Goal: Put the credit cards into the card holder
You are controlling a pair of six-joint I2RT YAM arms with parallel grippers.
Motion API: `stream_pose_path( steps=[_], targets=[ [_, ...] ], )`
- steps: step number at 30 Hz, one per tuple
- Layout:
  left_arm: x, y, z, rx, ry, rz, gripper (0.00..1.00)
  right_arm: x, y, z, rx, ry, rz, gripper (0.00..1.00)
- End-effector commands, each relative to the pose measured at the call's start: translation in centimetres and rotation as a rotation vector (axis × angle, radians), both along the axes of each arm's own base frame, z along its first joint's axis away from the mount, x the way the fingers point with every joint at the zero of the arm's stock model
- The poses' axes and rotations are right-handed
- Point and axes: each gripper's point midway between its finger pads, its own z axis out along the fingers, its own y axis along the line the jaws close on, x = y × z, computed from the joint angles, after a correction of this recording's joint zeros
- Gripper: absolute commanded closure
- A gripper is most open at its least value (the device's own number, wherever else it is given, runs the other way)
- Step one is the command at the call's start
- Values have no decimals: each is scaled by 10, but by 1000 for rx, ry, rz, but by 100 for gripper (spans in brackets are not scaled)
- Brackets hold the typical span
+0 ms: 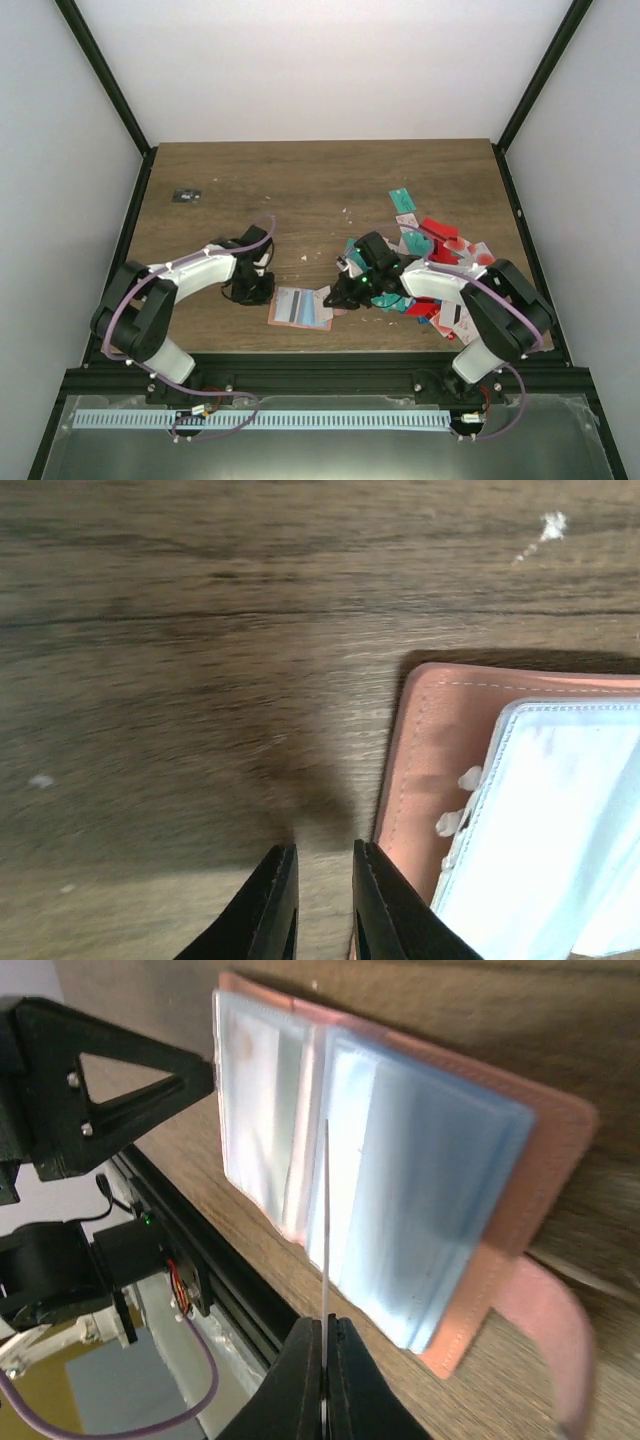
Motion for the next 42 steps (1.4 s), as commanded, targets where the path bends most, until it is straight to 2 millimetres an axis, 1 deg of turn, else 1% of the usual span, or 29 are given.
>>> stream_pose_path(
  steps=[1,4,6,8,9,10,13,15,16,18,19,21,22,24,26,29,31,36,41,42],
  targets=[
    [16,5,30,31,-107,-30,79,14,-15,9,-28,-67,-69,99],
    [26,-7,54,-46,-187,-65,67,17,-13,24,12,-121,-66,99],
    [29,-17,68,-109,-231,-85,60,20,-15,31,22,-144,-79,99],
    [30,-29,84,-202,-276,-109,60,23,-15,38,43,-161,-89,99],
    [29,-38,92,-261,-297,-124,59,24,-13,47,77,-180,-87,99],
    [27,-45,99,-319,-314,-139,57,25,-11,59,119,-211,-88,99],
    [24,-69,135,-524,-393,-180,51,34,-8,107,248,-349,-115,99],
    [24,-78,161,-629,-456,-198,49,39,-11,136,318,-423,-139,99],
    [24,-83,178,-693,-496,-214,48,41,-13,152,357,-464,-149,99],
    [21,-89,208,-809,-550,-245,48,40,-15,179,421,-535,-153,99],
    [19,-93,224,-868,-578,-270,48,40,-16,191,447,-563,-154,99],
    [13,-98,249,-964,-614,-313,47,38,-17,211,494,-609,-144,99],
    [10,-100,260,-1008,-629,-337,47,36,-17,220,514,-625,-137,99],
    [4,-103,275,-1069,-639,-371,47,33,-15,234,556,-646,-117,99],
    [1,-106,285,-1111,-638,-396,48,31,-15,244,582,-659,-108,99],
    [-2,-109,292,-1153,-626,-422,52,31,-14,254,606,-674,-110,99],
    [-3,-110,293,-1166,-615,-432,55,29,-14,258,622,-677,-101,99],
    [2,-113,290,-1156,-606,-432,63,25,-11,264,655,-677,-71,99],
    [7,-116,289,-1150,-599,-436,77,23,-9,267,673,-677,-48,99],
    [7,-116,290,-1153,-601,-439,83,22,-9,267,677,-676,-38,99]
  ],
)
